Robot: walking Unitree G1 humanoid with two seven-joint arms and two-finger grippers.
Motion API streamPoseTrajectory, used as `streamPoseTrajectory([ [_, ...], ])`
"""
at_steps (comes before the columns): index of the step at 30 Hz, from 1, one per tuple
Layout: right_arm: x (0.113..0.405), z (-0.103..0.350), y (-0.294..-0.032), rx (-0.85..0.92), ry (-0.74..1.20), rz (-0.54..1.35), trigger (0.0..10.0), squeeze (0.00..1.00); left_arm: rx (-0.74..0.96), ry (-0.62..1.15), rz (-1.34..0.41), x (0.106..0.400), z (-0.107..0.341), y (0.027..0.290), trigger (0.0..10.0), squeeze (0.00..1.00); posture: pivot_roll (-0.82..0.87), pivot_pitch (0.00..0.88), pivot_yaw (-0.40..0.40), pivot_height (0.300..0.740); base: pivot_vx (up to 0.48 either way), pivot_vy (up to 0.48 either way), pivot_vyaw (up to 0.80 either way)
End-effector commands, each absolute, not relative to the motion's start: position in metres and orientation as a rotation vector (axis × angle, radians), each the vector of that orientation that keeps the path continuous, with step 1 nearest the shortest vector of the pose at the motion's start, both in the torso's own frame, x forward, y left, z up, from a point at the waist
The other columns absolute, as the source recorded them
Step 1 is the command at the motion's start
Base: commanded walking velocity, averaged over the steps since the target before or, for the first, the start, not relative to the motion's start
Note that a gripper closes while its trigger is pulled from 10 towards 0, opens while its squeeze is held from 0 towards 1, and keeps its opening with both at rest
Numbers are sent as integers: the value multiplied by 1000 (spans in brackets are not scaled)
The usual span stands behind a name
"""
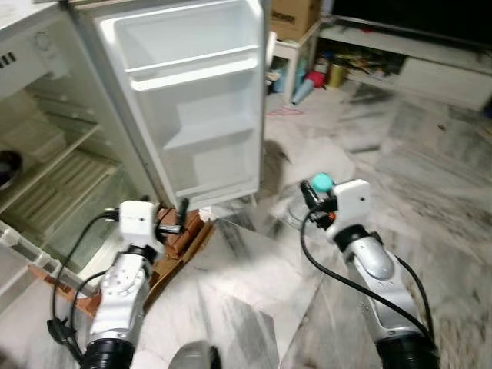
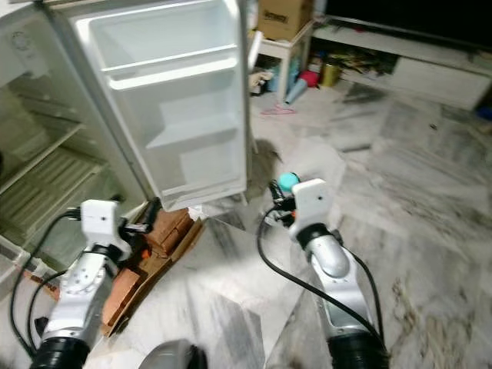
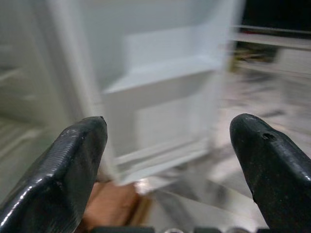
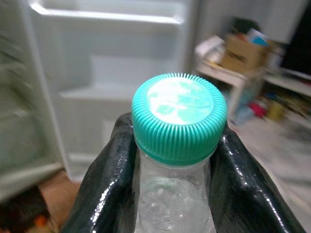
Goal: Restocking fridge
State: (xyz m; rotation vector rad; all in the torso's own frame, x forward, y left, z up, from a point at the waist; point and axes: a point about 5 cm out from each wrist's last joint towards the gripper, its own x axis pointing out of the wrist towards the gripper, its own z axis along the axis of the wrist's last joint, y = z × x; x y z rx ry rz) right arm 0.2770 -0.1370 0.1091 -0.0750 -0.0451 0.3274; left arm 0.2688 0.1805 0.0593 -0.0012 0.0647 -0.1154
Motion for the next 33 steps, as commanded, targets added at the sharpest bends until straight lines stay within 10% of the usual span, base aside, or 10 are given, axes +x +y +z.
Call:
streamPoseTrajectory([
  [1, 277, 116, -127, -69, -83, 369, 10000, 0, -1, 73, -100, 267, 58, 186, 10000, 0, -3, 64, 9, 740, 454, 0, 800],
  [33, 278, 107, -135, -101, -44, 316, 10000, 0, 3, 88, -120, 267, 55, 175, 10000, 0, -11, 68, 6, 740, 367, 118, 213],
])
